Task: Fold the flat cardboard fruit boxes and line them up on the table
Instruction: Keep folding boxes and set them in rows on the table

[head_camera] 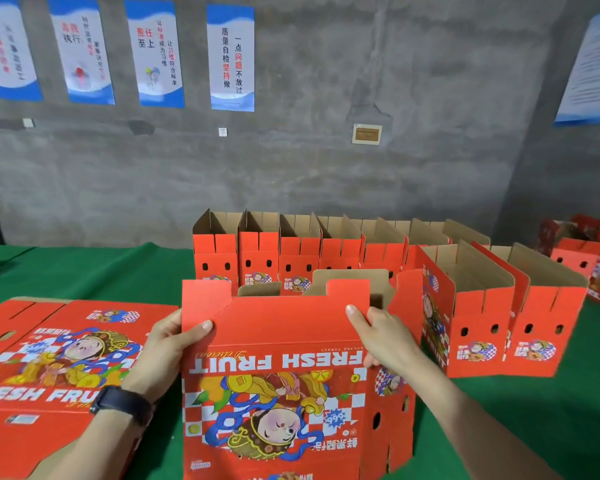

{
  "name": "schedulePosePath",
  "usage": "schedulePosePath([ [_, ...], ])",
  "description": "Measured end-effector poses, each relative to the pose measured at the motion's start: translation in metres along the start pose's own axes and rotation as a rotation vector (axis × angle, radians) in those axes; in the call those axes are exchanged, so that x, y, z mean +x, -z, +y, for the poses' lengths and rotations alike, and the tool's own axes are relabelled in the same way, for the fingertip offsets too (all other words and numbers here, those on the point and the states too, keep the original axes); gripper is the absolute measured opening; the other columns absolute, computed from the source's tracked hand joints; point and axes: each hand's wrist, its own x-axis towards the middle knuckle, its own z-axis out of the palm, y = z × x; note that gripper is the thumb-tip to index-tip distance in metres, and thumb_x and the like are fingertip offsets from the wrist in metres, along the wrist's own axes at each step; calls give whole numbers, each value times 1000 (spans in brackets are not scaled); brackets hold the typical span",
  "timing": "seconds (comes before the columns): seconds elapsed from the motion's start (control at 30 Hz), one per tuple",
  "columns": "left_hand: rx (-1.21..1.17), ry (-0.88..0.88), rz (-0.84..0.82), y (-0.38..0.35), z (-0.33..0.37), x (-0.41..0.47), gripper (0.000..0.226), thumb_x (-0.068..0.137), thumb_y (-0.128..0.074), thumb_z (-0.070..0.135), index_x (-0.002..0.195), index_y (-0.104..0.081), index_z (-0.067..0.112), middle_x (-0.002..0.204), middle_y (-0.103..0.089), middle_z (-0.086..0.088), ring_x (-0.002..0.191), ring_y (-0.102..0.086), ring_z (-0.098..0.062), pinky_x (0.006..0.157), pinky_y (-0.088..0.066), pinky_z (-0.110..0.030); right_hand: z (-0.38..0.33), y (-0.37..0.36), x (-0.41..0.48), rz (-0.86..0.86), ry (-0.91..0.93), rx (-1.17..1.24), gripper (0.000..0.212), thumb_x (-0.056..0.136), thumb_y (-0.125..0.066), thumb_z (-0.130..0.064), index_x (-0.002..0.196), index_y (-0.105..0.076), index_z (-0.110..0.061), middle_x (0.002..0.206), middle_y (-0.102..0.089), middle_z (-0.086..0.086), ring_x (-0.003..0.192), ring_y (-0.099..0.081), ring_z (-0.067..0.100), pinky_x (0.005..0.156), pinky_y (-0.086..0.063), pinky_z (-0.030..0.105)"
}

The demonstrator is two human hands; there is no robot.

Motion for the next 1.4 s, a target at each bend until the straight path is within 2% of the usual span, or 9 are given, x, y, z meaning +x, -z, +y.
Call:
schedulePosePath([
  [0.17,46,13,-99,-10,21,0,15,80,-60,7,92,-68,6,82,-73,-14,63,-69,-23,54,-56,-27,0,11,-6,98,8,119,59,99,-28,-52,71,-49,-4,46,-50,2,44,-62,11,54,-45,28],
  [0.3,386,121,-275,-11,35,2,70,50,-81,64,100,-64,18,92,-75,1,75,-71,-10,60,-53,-16,5,18,-11,212,11,198,51,96,-31,-52,62,-39,-15,59,-50,5,57,-56,27,60,-45,34],
  [0.47,621,339,-372,-14,47,5,101,32,-51,97,108,-62,31,101,-71,18,99,-66,-6,93,-49,-32,12,24,-18,312,35,278,52,92,-33,-53,61,-38,-11,64,-55,26,63,-57,41,60,-46,42],
  [0.6,1028,395,-376,-21,48,8,98,59,-16,89,125,-49,26,101,-68,8,88,-66,-13,71,-55,-26,15,26,-22,385,43,324,53,85,-33,-58,60,-39,-11,59,-57,21,59,-61,35,59,-50,43],
  [0.77,606,449,-493,-18,36,1,115,37,-44,100,111,-66,15,105,-73,-8,99,-69,-24,85,-56,-45,25,21,-26,429,57,366,51,84,-36,-57,54,-35,-16,46,-47,5,47,-52,24,50,-40,37],
  [0.9,523,286,-205,-26,22,5,108,46,-28,102,92,-75,16,92,-75,-6,89,-72,-22,86,-53,-42,22,19,-25,480,33,349,54,86,-33,-57,52,-36,-15,51,-52,14,52,-56,32,56,-46,41],
  [1.07,434,163,186,-34,14,12,69,92,-33,64,75,-69,8,72,-73,-8,60,-70,-18,66,-50,-33,20,16,-23,515,28,210,55,98,-43,-38,47,-37,-19,64,-45,-1,58,-48,16,61,-37,33],
  [1.17,399,112,210,-38,2,4,30,99,-45,30,111,-67,14,96,-73,-7,78,-68,-19,81,-53,-38,25,12,-26,486,0,111,65,95,-56,-29,39,-25,-19,54,-38,0,52,-39,16,62,-27,30],
  [1.4,707,-109,255,-46,-12,-27,45,93,-54,5,136,-51,14,114,-56,3,80,-59,-7,68,-45,-18,29,6,-33,429,-80,107,40,81,-75,-23,50,-53,-12,72,-59,6,77,-57,18,77,-41,30],
])
